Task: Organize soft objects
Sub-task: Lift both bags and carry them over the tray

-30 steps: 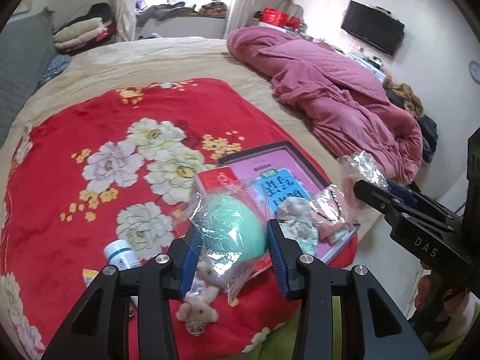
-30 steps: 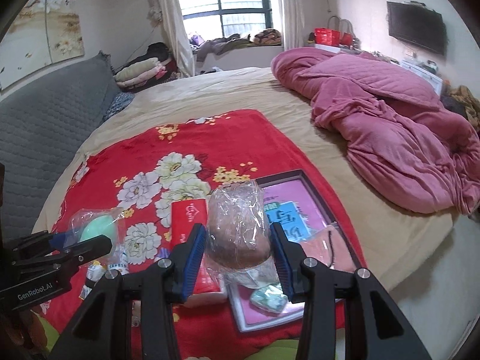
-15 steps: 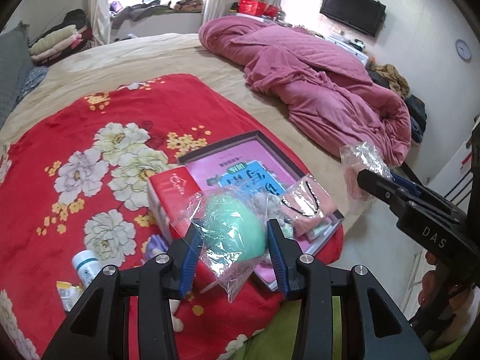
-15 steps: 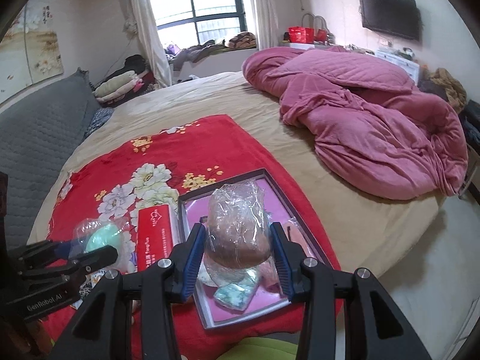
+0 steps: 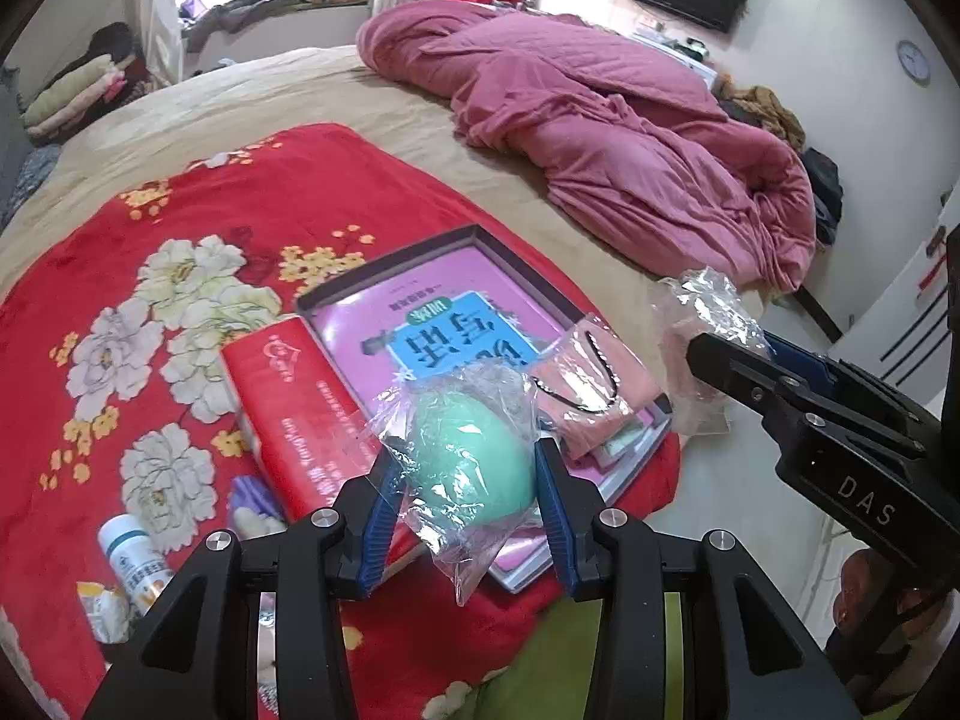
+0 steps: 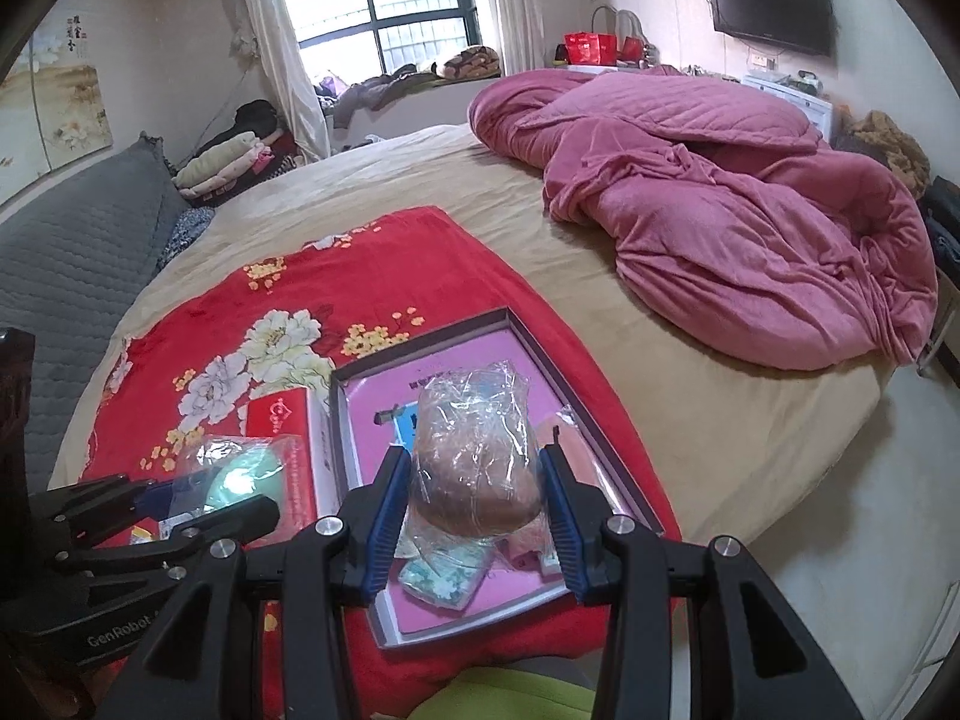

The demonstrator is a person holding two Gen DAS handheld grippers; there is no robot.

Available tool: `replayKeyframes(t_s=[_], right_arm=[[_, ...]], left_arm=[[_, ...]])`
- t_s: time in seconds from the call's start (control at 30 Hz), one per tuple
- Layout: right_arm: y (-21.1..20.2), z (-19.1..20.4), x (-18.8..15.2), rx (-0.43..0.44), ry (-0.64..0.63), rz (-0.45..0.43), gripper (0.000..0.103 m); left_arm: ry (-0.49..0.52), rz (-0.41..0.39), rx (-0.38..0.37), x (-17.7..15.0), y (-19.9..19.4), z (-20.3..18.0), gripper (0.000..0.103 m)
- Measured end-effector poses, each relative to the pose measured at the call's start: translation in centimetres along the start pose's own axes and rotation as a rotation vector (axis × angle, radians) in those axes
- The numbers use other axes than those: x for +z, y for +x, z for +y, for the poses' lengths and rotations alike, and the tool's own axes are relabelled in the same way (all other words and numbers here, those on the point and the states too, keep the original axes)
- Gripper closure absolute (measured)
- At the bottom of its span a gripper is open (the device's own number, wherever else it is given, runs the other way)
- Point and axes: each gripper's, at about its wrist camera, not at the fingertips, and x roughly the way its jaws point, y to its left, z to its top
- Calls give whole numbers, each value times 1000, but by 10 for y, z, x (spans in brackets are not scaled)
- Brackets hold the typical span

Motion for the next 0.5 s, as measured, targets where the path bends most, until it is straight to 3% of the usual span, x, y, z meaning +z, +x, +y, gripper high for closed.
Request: replayKeyframes(t_s=[0.5], right_arm=[[34, -22, -16, 1, 24, 65, 59]], left_arm=[[51, 91, -18, -4, 55, -25, 59]])
